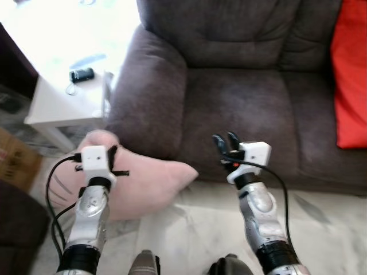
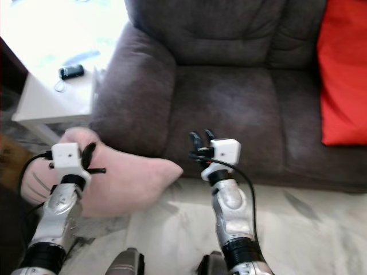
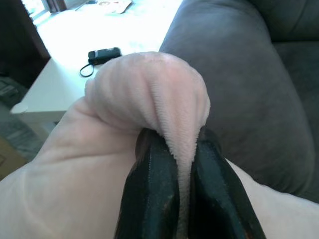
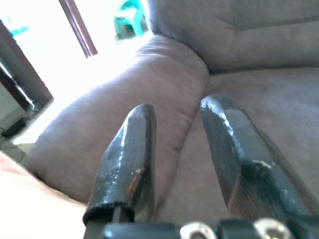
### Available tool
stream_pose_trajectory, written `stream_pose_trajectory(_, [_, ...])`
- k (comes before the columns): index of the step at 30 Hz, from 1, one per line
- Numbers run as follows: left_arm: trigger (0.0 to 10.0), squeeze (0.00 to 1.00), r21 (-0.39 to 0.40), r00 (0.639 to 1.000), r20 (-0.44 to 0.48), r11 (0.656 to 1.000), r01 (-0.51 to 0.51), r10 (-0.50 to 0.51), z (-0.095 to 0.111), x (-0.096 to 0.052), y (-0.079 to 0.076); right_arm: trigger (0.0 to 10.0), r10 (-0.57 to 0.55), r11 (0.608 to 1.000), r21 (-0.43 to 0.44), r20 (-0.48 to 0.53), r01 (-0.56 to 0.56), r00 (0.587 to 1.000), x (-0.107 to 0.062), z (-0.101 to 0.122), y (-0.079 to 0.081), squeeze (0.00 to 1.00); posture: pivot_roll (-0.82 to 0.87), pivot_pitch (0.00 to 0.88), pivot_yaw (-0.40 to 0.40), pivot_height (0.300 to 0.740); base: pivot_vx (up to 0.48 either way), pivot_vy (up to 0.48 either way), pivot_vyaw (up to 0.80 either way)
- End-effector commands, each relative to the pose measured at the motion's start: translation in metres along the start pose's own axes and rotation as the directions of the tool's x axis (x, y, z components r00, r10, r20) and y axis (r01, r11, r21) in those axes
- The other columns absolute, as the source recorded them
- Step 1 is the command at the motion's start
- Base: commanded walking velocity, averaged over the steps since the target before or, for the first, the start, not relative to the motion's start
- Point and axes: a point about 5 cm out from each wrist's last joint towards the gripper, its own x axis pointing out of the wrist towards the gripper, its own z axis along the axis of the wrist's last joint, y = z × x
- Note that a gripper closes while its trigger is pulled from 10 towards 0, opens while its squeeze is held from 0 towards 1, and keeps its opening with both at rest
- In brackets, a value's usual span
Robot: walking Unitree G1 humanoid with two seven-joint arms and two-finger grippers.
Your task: Move the pillow to the sofa from floor
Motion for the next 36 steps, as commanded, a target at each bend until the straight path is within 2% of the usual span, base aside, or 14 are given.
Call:
stream_pose_trajectory(1, [10.0,0.00,-0.006,0.991,0.119,0.998,0.064,-0.062,0.025,0.006,-0.014,10.0,-0.048,0.999,0.011,-0.039,0.048,0.998,-0.010,-0.010,-0.010,0.00,0.09,0.200,-0.002,0.740,0.000,0.000,0.00])
stream_pose_trajectory(12, [10.0,0.00,-0.009,0.984,0.125,0.992,0.130,-0.127,0.032,0.000,-0.023,10.0,-0.047,0.999,0.013,-0.025,0.047,0.999,-0.007,-0.008,-0.009,0.00,0.09,0.191,0.001,0.740,0.000,0.000,0.00])
stream_pose_trajectory(14, [10.0,0.00,0.030,0.974,0.144,0.984,0.173,-0.176,0.040,-0.004,-0.028,10.0,-0.049,0.999,0.012,-0.022,0.049,0.999,-0.006,-0.006,-0.010,0.00,0.10,0.184,0.003,0.740,0.000,0.000,0.00])
stream_pose_trajectory(22, [10.0,0.00,0.061,0.955,0.158,0.967,0.246,-0.253,0.050,-0.010,-0.038,10.0,-0.039,0.999,0.018,-0.041,0.040,0.998,-0.005,-0.008,-0.011,0.00,0.12,0.162,0.001,0.740,0.000,0.000,0.00])
stream_pose_trajectory(23, [10.0,0.00,0.058,0.955,0.154,0.967,0.248,-0.254,0.051,-0.010,-0.039,10.0,-0.008,1.000,0.018,-0.069,0.009,0.998,-0.006,-0.012,-0.010,0.00,0.12,0.160,0.000,0.740,0.000,0.000,0.00])
stream_pose_trajectory(24, [10.0,0.00,0.057,0.956,0.148,0.967,0.249,-0.255,0.051,-0.009,-0.039,10.0,0.035,0.998,-0.045,-0.146,-0.042,0.989,-0.010,-0.020,-0.012,0.00,0.12,0.157,0.001,0.740,0.000,0.000,0.00])
stream_pose_trajectory(25, [10.0,0.00,0.058,0.956,0.145,0.967,0.250,-0.256,0.051,-0.009,-0.039,10.0,0.044,0.996,-0.070,-0.168,-0.056,0.985,-0.011,-0.023,-0.014,0.00,0.12,0.156,0.001,0.740,0.000,0.000,0.00])
stream_pose_trajectory(27, [10.0,0.00,0.055,0.956,0.140,0.966,0.253,-0.258,0.051,-0.008,-0.039,10.0,0.099,0.992,-0.046,-0.237,-0.113,0.966,-0.016,-0.030,-0.018,0.00,0.11,0.155,0.004,0.740,0.000,0.000,0.00])
stream_pose_trajectory(29, [10.0,0.00,0.054,0.954,0.136,0.964,0.261,-0.266,0.050,-0.008,-0.040,10.0,0.195,0.965,-0.111,-0.310,-0.240,0.930,-0.024,-0.036,-0.019,0.00,0.11,0.155,0.005,0.740,0.000,0.000,0.00])
stream_pose_trajectory(30, [10.0,0.00,0.053,0.953,0.132,0.962,0.268,-0.273,0.050,-0.007,-0.041,10.0,0.264,0.934,-0.137,-0.361,-0.331,0.894,-0.030,-0.040,-0.020,0.00,0.10,0.152,0.006,0.740,0.000,0.000,0.00])
stream_pose_trajectory(33, [10.0,0.00,0.051,0.949,0.127,0.957,0.285,-0.289,0.050,-0.006,-0.045,10.0,0.283,0.925,-0.139,-0.369,-0.353,0.885,-0.033,-0.038,-0.027,0.00,0.10,0.151,0.003,0.740,0.000,0.000,0.00])
stream_pose_trajectory(34, [10.0,0.00,0.049,0.947,0.125,0.956,0.291,-0.295,0.050,-0.006,-0.047,10.0,0.274,0.930,-0.134,-0.367,-0.342,0.889,-0.032,-0.036,-0.031,0.33,0.10,0.151,0.003,0.740,0.000,0.000,0.00])
stream_pose_trajectory(35, [10.0,0.00,0.048,0.947,0.123,0.955,0.293,-0.296,0.050,-0.005,-0.048,10.0,0.295,0.924,-0.119,-0.379,-0.363,0.877,-0.033,-0.037,-0.032,1.00,0.09,0.149,0.000,0.740,0.000,0.000,0.00])
stream_pose_trajectory(36, [10.0,0.00,0.046,0.946,0.121,0.954,0.296,-0.300,0.049,-0.005,-0.049,10.0,0.334,0.910,-0.103,-0.396,-0.402,0.856,-0.035,-0.039,-0.030,1.00,0.09,0.148,-0.002,0.740,0.000,0.000,0.00])
